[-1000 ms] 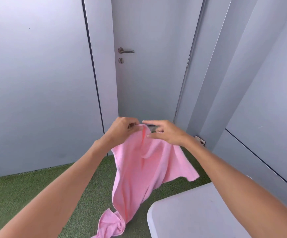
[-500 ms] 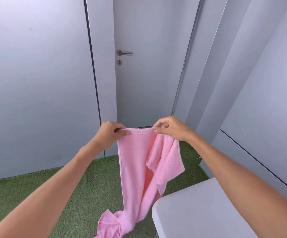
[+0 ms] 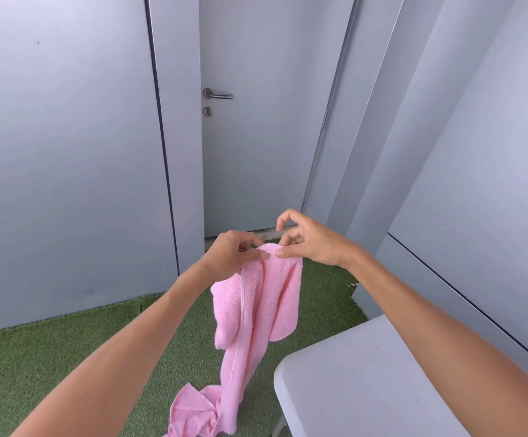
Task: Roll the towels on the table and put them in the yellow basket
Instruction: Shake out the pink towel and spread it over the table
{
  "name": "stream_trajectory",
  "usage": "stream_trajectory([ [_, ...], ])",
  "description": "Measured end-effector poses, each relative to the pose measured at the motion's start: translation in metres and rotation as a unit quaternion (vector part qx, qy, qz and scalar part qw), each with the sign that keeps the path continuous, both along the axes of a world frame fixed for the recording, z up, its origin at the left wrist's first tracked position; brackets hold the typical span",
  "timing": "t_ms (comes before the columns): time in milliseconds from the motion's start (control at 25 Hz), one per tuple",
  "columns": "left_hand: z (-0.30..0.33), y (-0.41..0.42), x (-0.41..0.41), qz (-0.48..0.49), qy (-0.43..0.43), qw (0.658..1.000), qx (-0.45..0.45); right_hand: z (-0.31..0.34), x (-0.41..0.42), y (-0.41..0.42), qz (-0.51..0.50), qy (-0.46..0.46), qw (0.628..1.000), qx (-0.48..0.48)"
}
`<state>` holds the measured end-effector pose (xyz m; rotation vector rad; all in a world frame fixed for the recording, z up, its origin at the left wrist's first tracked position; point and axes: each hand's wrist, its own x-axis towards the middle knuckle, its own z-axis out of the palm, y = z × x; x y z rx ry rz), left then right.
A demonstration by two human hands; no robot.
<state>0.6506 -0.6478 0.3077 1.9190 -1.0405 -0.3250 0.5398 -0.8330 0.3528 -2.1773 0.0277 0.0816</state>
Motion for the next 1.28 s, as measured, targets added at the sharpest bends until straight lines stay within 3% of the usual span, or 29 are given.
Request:
stream_trajectory([
  [160, 0.001, 0.005, 0.006, 0.027, -0.005, 1.0, 0.0, -0.022, -0.034, -0.029, -0.014, 0.127, 0.99, -0.065],
  [280, -0.005, 0.003, 0.005, 0.035, -0.014, 0.999, 0.012, -0.041, -0.056, -0.047, -0.042, 0.169, 0.981, -0.084],
  [520, -0.03, -0.028, -0.007, 0.066, -0.032, 0.996, 0.05, -0.073, -0.065, -0.108, -0.146, 0.121, 0.959, -0.208],
  [680, -0.067, -0.074, -0.033, 0.066, -0.051, 0.99, 0.113, -0.101, -0.064, -0.169, -0.272, 0.075, 0.933, -0.222],
  [1040, -0.225, -0.101, -0.116, 0.167, -0.013, 0.946, 0.277, -0.21, -0.134, -0.356, -0.446, 0.101, 0.845, -0.276],
  [1280, -0.273, -0.084, -0.151, 0.217, -0.032, 0.954, 0.206, -0.269, -0.165, -0.421, -0.494, 0.126, 0.816, -0.273],
])
